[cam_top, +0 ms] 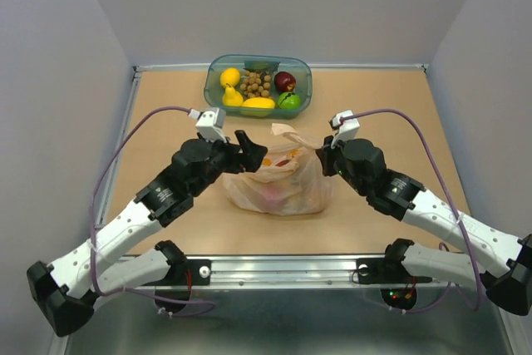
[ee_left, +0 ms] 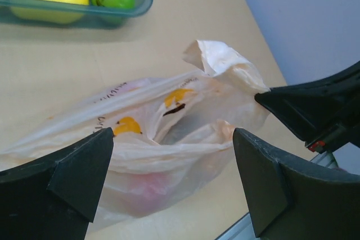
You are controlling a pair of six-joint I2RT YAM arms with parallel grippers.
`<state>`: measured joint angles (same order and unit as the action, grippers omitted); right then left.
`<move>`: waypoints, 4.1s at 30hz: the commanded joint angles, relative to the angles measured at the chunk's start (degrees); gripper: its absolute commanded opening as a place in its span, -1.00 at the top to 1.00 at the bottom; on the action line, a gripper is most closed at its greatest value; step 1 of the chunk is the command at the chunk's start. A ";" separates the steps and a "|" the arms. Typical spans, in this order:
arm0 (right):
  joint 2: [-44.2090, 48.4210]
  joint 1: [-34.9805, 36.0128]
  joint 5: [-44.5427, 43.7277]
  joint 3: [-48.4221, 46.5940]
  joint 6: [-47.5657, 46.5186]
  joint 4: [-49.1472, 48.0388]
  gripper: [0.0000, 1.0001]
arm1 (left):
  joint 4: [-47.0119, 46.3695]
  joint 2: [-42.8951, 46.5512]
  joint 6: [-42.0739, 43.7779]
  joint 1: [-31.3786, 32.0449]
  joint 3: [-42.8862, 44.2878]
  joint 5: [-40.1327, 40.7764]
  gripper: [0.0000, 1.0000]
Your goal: Untie the knot of the plastic bag and take out the fruit
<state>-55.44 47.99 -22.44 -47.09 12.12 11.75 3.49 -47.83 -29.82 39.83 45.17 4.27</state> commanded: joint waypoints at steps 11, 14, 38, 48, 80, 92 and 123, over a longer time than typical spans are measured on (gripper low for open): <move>1.03 -0.35 2.75 2.97 -1.13 -4.19 0.99 | 1.79 -24.40 -2.78 18.79 11.17 35.79 -0.77; 1.48 -0.26 2.40 3.58 -0.87 -4.10 0.99 | 3.71 -28.53 -6.46 18.79 10.82 37.91 -0.72; 16.86 -0.35 -27.51 8.86 1.16 -4.10 0.99 | 1.00 -13.17 -11.85 -1.51 -10.89 36.08 -0.21; 8.79 -0.44 4.37 -4.99 -6.83 7.04 -0.25 | 0.29 -6.15 -6.49 -1.43 -8.87 26.14 -0.20; -24.36 -0.17 14.16 -37.19 -30.05 14.36 -0.70 | -10.95 3.45 10.58 14.83 -7.37 12.60 -0.76; -35.61 -1.58 24.37 -31.13 -31.02 16.82 -0.69 | -9.90 10.21 10.05 14.92 -12.03 16.91 -0.76; -28.22 -4.04 14.09 -36.15 -5.62 23.23 0.99 | -16.76 3.19 10.14 20.19 -4.57 12.60 -0.76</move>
<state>-81.71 43.57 -4.45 -84.38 2.42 35.16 -8.36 -43.38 -20.80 58.26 35.18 17.12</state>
